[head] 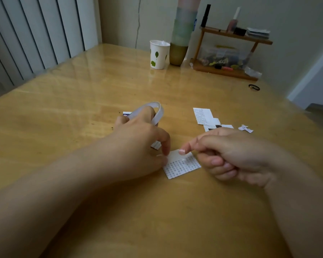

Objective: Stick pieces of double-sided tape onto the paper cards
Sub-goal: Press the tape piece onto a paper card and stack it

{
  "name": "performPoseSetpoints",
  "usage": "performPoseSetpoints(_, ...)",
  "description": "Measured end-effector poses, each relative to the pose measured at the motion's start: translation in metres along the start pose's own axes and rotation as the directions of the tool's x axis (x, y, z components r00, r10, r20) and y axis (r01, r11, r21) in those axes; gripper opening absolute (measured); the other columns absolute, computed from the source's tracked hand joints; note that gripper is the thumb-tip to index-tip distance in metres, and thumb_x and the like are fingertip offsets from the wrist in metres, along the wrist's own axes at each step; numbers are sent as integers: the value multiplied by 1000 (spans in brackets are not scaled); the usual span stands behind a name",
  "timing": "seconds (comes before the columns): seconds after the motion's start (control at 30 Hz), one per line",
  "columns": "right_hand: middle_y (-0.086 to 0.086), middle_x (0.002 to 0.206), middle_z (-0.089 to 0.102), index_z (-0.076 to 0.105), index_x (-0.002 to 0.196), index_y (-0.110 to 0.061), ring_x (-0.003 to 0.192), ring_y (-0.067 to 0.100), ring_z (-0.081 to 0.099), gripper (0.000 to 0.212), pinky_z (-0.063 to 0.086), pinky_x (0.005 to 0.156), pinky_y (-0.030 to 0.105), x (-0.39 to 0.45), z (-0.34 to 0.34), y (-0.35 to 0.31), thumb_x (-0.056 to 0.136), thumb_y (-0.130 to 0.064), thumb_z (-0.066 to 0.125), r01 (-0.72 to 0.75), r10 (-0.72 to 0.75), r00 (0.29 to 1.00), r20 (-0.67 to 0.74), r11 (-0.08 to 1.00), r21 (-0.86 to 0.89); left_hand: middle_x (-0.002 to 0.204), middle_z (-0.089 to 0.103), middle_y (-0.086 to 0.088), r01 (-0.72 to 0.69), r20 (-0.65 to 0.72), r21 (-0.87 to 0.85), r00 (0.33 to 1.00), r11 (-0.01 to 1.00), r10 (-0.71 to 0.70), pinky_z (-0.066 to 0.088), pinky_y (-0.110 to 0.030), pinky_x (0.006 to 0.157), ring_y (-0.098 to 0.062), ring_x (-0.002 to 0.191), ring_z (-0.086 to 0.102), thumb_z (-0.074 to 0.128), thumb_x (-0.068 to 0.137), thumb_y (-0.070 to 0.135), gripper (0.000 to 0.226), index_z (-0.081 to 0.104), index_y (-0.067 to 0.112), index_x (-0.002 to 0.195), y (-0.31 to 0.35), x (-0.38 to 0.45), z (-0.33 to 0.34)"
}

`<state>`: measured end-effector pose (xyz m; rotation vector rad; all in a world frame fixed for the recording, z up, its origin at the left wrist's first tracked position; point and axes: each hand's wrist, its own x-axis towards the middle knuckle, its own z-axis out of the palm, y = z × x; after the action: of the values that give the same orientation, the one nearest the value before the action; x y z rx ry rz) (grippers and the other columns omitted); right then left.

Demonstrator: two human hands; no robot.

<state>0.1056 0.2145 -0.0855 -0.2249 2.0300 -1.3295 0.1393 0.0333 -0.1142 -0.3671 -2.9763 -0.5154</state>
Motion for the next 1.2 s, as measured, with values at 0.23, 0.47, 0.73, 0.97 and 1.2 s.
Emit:
performPoseSetpoints(0.23, -5, 41, 30, 62, 91, -6, 30, 3, 19, 30, 13, 33, 11, 4, 6, 2, 95, -6, 32, -51, 53, 997, 48, 998, -44, 92, 27, 17, -29, -19, -4, 999, 1000, 29, 13, -22, 84, 8, 83, 34, 63, 81, 40, 5, 58, 40, 79, -3, 1, 4)
performPoseSetpoints(0.47, -5, 41, 28, 63, 88, -7, 30, 3, 18, 30, 12, 34, 12, 2, 8, -1, 93, -6, 34, -36, 37, 993, 110, 999, -13, 91, 28, 17, -34, -11, -7, 999, 999, 34, 12, -21, 79, 12, 82, 34, 62, 81, 43, 7, 56, 41, 79, -5, 1, 4)
performPoseSetpoints(0.73, -5, 42, 30, 60, 96, -10, 32, 4, 19, 27, 14, 32, 12, 5, 10, 2, 94, -8, 33, -70, 75, 997, 34, 988, -138, 89, 27, 19, -23, 4, 2, 1000, 1000, 23, 15, -23, 86, 10, 81, 33, 62, 82, 41, 6, 56, 40, 81, -4, 2, 4)
performPoseSetpoints(0.97, -5, 42, 32, 62, 95, -12, 34, 5, 20, 30, 15, 33, 13, 6, 10, 3, 95, -7, 32, -59, 57, 998, -13, 979, -194, 91, 28, 18, -28, 8, -9, 1000, 1000, 28, 13, -22, 86, 20, 83, 27, 62, 83, 41, 4, 58, 39, 84, -5, 2, 6)
performPoseSetpoints(1.2, -5, 42, 34, 62, 100, -15, 35, 6, 21, 29, 17, 33, 14, 6, 6, 4, 95, -7, 34, -63, 41, 994, -99, 970, -234, 89, 28, 18, -24, 9, 0, 1000, 1000, 24, 16, -24, 89, 14, 82, 30, 62, 83, 41, 5, 59, 39, 85, -5, 2, 5)
